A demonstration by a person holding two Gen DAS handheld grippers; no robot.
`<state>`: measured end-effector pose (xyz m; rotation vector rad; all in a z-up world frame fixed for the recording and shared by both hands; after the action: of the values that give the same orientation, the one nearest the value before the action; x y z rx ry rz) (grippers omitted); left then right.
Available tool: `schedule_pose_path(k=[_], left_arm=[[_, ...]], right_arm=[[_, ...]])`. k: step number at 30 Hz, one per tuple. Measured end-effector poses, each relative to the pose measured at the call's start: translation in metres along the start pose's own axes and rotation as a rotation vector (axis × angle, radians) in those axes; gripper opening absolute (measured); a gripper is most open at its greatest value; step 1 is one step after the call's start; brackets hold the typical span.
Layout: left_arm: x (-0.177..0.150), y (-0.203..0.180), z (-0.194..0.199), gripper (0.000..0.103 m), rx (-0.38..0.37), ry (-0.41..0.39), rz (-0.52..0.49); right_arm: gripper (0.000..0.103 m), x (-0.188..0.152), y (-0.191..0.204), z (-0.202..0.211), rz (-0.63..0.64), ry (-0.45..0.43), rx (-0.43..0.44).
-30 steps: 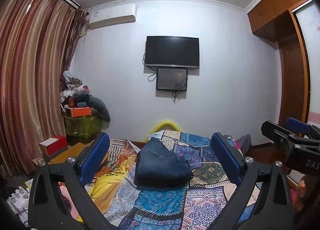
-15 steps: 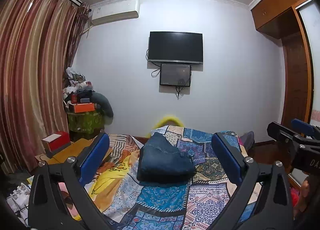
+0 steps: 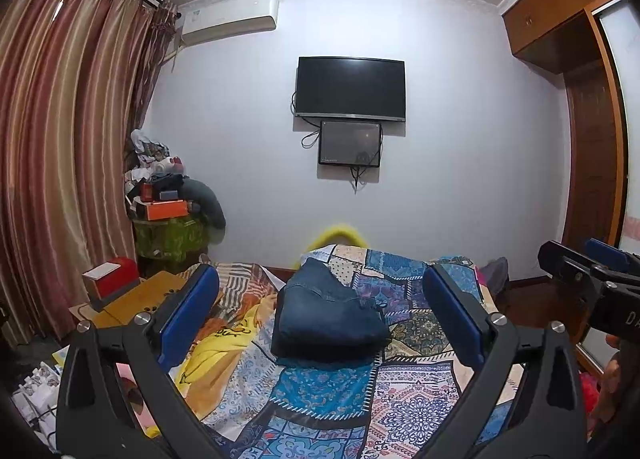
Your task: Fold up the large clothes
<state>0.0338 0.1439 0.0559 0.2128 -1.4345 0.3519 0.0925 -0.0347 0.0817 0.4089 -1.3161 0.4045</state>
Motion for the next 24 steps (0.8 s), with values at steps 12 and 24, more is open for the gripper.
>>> schedule_pose_path(k=[12,24], left_arm=[[0.0012,0.0011,-0.0031,0.102,-0.042,0.005,0.002],[0.0012,-0.0005,-0.0038,0.102,-0.053,0.009,0.007]], right_arm=[[0.103,0.0028,-0.0007,-0.0005,0.003,0.012,0.002],[0.103,0.001,0.0002,-0.0007,0.005,0.015,0.005]])
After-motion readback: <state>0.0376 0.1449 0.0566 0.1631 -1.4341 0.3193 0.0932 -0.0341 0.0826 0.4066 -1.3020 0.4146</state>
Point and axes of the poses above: each gripper's, at about its wrist camera, not at the fingertips, and z roughly against the way its jaws point, y to its left, x to its top, the point moved 2 cm from there along -z, roughly the way its jaws point, and after that the axes turned 2 degrees about x, right-handed, at the moved point
